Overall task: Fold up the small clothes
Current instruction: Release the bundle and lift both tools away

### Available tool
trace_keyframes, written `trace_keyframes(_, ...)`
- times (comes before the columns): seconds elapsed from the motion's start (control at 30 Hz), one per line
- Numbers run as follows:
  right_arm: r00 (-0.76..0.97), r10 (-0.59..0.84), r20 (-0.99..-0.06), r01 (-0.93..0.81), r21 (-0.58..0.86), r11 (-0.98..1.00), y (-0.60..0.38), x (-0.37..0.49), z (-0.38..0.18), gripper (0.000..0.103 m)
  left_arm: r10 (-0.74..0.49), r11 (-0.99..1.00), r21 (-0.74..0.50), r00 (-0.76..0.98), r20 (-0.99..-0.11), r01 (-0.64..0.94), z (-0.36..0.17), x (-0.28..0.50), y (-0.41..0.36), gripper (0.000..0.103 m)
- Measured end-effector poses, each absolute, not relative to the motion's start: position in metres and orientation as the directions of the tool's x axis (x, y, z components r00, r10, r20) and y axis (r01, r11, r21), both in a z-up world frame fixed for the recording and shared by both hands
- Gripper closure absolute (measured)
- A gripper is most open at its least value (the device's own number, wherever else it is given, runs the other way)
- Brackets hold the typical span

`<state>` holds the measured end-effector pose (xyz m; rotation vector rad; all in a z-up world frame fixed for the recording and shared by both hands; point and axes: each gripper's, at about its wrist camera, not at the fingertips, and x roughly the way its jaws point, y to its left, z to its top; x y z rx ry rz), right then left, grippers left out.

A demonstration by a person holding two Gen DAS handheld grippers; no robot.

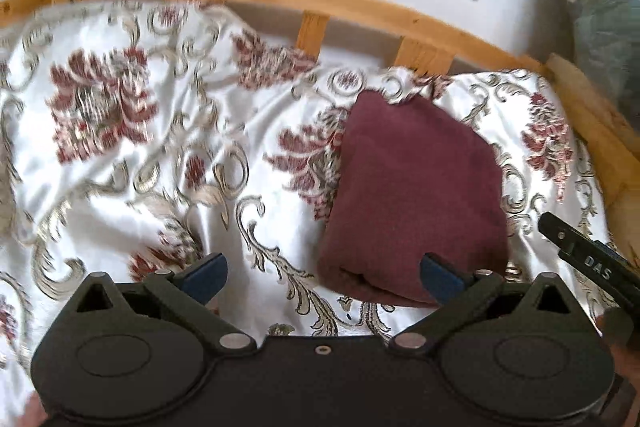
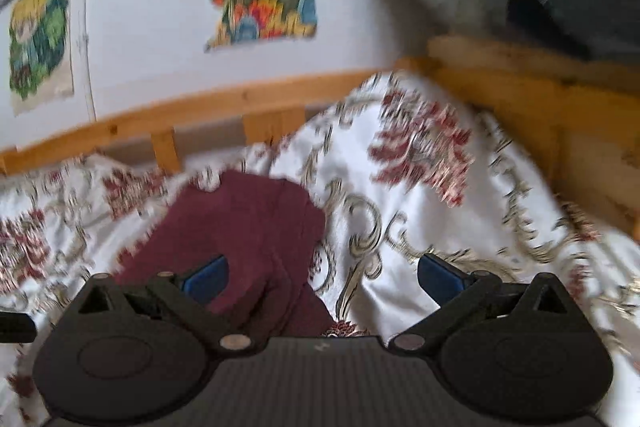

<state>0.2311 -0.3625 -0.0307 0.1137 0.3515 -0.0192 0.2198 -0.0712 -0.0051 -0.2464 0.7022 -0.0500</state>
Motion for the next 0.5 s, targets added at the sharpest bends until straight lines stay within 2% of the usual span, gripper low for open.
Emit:
trace_keyframes(0.17, 0.959, -0.002, -0.282, 0.042, 0.135, 0.99, -0.349, 0.177, -0.01, 0.0, -0.117, 0.98, -0.201, 0.807, -0.579, -0.002, 0.023, 0.186, -0.067, 0.001)
trace_keyframes(0.37, 0.985, -0.016, -0.169, 0.034, 0.102, 0.994, -0.329, 0.117, 0.017, 0.0, -0.115, 0.983, -0.18, 0.836, -0.537, 0.019, 0.04, 0.149, -0.053, 0.001)
trace_keyframes(0.5, 0.989, -0.026, -0.146, 0.043, 0.118, 0.992, -0.321, 0.095, 0.03, 0.0, -0.107, 0.987, -0.16, 0.847, -0.52, 0.027, 0.052, 0.131, -0.042, 0.001)
